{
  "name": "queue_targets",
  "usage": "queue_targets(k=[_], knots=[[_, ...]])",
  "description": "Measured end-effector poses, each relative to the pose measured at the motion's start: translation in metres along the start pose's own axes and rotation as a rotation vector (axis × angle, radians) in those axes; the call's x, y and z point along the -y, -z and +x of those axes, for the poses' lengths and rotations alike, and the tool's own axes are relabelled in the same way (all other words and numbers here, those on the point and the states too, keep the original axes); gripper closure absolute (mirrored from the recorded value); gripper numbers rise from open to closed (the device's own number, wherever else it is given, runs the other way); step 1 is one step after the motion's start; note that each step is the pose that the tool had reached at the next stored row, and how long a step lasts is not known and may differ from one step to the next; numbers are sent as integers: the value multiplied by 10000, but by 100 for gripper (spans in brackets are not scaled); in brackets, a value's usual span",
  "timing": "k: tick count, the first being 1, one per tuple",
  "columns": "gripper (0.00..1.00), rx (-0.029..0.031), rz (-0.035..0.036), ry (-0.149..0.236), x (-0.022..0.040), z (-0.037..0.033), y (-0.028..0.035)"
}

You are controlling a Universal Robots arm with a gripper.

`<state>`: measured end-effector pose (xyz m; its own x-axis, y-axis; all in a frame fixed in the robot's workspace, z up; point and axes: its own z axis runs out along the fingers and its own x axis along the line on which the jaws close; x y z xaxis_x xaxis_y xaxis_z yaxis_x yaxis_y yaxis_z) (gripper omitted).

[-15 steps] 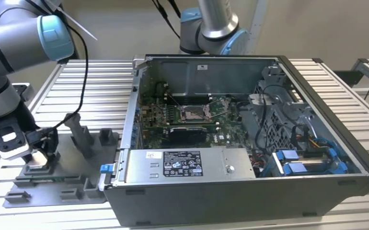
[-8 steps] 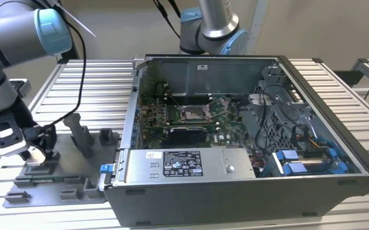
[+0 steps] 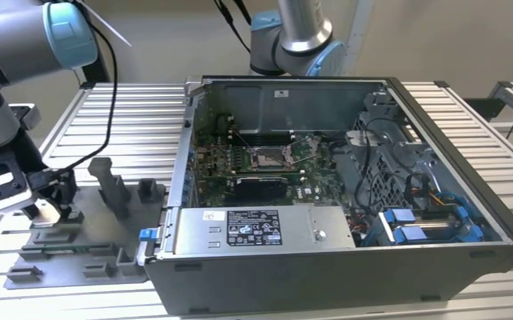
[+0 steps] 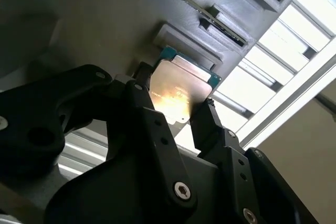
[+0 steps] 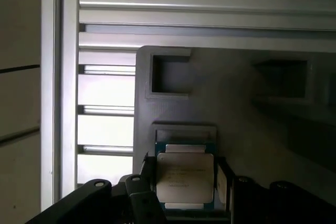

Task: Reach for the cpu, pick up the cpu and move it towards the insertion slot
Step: 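Pick up the cpu and move it towards the insertion slot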

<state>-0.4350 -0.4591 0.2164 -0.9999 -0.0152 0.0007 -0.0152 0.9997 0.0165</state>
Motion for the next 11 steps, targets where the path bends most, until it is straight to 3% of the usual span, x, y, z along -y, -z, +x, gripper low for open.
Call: queue_targets(k=[6, 11], knots=[[100, 0, 0, 0, -2, 0, 81], [100, 0, 0, -1, -3, 0, 200]])
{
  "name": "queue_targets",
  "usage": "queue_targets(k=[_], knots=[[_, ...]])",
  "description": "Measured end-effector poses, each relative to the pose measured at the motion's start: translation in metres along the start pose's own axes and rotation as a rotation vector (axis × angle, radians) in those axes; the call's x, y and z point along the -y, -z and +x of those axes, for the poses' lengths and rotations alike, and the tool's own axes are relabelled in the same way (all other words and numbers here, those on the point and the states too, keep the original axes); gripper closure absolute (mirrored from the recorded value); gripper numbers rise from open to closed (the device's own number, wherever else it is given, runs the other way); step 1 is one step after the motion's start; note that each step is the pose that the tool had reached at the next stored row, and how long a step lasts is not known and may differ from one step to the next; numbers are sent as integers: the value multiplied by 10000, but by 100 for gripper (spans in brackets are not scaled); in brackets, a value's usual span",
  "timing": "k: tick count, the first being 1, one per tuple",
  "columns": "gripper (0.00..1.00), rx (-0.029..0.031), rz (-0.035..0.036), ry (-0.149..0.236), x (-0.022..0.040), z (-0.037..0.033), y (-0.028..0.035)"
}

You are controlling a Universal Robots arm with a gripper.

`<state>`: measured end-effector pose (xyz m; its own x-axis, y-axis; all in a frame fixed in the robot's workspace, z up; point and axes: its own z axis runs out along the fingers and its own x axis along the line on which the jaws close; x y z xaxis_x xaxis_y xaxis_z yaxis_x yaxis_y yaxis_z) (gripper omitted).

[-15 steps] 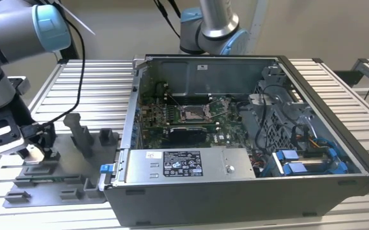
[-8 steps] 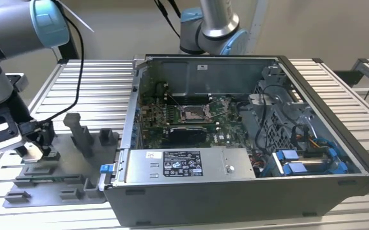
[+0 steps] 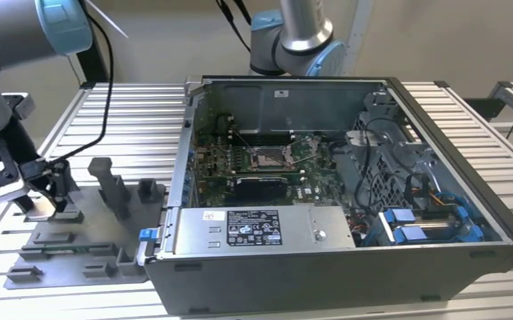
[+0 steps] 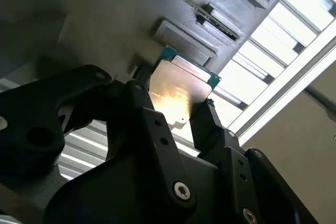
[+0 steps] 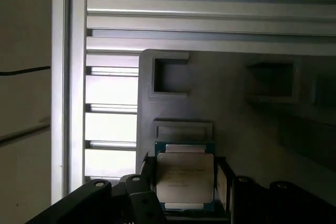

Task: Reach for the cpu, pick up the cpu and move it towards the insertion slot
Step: 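Pick up the cpu and move it towards the insertion slot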

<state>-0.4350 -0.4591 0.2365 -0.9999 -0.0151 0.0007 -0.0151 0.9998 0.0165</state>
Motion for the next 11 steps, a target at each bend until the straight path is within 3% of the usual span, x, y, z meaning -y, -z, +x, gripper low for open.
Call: queue_targets(k=[7, 11], knots=[[100, 1, -1, 0, -4, 0, 211], [100, -3, 1, 0, -6, 0, 379]])
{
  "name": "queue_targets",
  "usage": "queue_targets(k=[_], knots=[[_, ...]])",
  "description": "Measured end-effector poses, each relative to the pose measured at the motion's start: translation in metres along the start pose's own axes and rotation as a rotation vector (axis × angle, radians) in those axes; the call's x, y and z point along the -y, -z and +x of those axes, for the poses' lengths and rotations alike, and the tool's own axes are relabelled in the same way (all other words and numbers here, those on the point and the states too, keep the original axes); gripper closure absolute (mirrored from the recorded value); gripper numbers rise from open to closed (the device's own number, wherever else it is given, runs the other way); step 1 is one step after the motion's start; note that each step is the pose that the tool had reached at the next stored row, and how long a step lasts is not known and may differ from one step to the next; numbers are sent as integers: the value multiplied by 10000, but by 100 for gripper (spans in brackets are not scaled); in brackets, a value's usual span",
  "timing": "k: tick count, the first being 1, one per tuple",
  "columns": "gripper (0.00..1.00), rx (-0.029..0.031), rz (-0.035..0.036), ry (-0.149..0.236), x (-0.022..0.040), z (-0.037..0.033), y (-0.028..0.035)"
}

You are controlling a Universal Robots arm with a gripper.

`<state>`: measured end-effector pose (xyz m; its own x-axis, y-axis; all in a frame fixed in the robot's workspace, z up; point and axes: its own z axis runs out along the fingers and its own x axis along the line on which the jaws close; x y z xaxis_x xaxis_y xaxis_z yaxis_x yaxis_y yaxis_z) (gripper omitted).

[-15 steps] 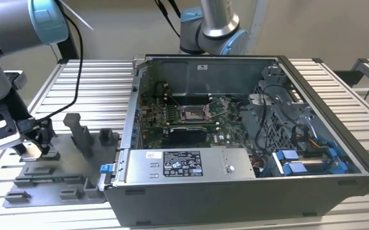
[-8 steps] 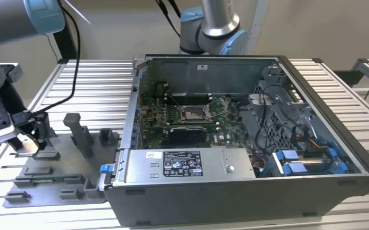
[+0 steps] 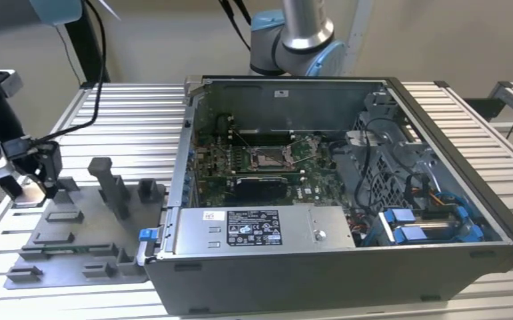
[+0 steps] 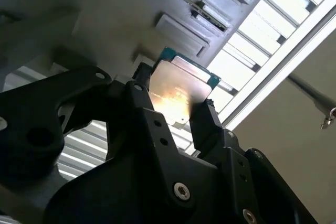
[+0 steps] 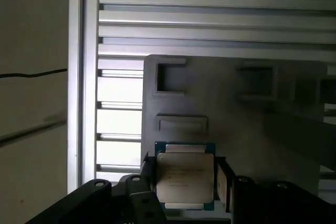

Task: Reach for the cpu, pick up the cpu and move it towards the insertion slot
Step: 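Pick up the cpu and move it towards the insertion slot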

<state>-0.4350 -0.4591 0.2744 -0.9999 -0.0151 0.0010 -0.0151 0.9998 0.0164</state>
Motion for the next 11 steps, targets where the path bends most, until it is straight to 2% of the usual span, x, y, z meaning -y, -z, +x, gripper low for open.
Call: queue_targets(k=[11], knots=[[100, -30, -1, 0, -8, -2, 498]])
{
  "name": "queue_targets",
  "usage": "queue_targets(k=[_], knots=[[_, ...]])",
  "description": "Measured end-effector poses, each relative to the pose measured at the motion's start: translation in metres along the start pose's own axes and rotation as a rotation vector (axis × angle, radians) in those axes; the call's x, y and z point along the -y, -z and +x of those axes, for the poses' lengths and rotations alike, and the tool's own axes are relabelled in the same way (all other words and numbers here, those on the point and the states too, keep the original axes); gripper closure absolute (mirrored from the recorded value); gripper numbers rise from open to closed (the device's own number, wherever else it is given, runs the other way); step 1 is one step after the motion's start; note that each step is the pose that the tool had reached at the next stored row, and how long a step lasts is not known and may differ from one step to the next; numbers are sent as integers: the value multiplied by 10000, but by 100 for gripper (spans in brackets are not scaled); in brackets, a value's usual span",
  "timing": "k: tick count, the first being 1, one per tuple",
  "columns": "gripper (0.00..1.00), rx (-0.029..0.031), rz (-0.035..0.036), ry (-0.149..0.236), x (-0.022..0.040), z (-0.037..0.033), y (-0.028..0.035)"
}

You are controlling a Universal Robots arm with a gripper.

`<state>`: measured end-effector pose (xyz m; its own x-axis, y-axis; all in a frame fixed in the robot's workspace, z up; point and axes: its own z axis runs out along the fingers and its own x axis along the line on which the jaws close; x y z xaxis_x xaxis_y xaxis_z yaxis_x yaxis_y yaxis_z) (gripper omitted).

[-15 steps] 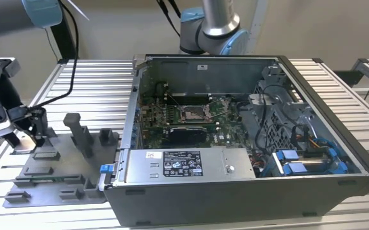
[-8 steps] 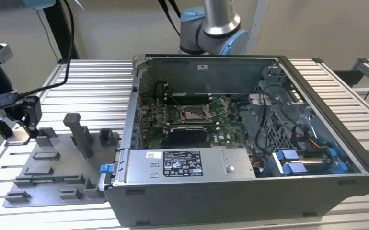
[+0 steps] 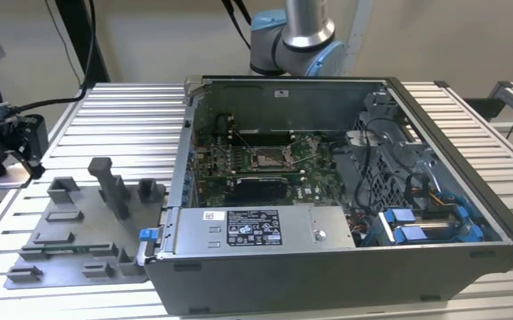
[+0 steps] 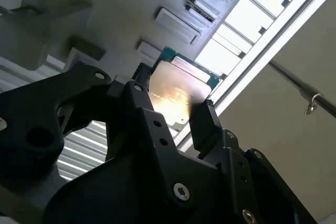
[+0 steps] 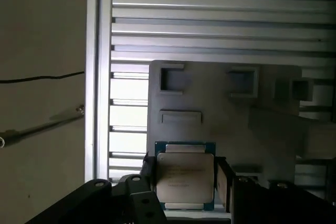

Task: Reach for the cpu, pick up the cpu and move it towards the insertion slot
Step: 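Pick up the cpu and move it towards the insertion slot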

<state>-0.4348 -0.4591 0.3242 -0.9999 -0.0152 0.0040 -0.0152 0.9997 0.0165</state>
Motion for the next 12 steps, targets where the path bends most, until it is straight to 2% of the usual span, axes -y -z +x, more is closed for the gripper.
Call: queue_targets(k=[2, 4, 8, 12], knots=[[100, -13, 0, -1, -1, -2, 90], [100, -22, -1, -2, -3, -3, 151], [100, -36, 0, -1, -4, -4, 245], [100, -41, 0, -2, -5, -4, 309]])
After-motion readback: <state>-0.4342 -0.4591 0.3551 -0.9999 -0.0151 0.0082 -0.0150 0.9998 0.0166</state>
